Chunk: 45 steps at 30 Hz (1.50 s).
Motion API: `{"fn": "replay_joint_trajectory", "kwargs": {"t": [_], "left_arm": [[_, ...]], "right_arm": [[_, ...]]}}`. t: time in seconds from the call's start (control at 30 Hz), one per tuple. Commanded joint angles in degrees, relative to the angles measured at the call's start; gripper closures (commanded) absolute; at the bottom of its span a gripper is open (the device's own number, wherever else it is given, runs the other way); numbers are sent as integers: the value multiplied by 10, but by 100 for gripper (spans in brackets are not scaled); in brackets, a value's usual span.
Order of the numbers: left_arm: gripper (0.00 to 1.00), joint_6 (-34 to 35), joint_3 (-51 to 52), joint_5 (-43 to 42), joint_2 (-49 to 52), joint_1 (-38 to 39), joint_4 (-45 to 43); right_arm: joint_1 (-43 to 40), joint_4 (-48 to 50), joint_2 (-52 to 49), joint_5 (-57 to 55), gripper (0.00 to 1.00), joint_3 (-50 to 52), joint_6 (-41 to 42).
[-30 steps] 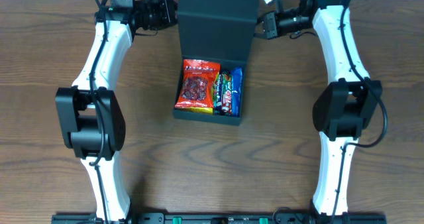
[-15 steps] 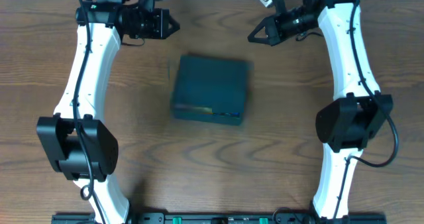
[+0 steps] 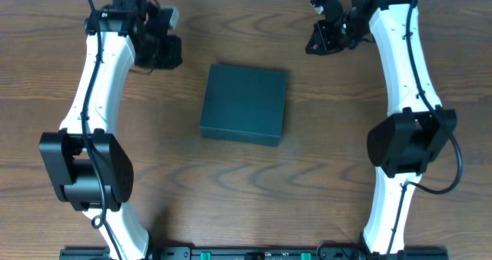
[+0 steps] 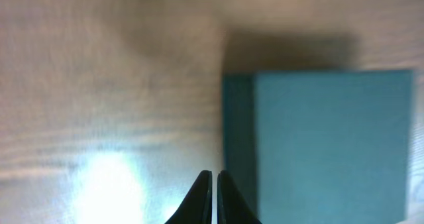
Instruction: Pack container
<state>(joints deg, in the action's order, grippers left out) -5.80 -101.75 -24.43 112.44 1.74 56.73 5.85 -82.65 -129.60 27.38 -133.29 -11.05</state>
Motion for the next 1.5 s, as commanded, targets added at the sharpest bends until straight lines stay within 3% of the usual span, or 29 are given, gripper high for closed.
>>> {"fn": "replay_joint_trajectory", "kwargs": {"t": [0.0,0.2,0.5,0.97,1.2,1.47], "left_arm": [[94,7,46,-7,-12,-5,5],[94,7,135,-12,-12,-5,-7],[94,33,237,-90,-12,-5,-81],[94,41,245,-131,-12,20,-90],[94,41,245,-130,-12,24,-90],[94,41,245,-111,-12,25,-109]], "right_arm": [[-3,-5,13,-40,98,52,27],[-20,0,14,-2,99,152,12],[15,81,13,45,98,251,11],[101,188,13,-4,99,258,26],[87,172,14,-51,99,257,63],[36,76,52,-96,99,253,62]]}}
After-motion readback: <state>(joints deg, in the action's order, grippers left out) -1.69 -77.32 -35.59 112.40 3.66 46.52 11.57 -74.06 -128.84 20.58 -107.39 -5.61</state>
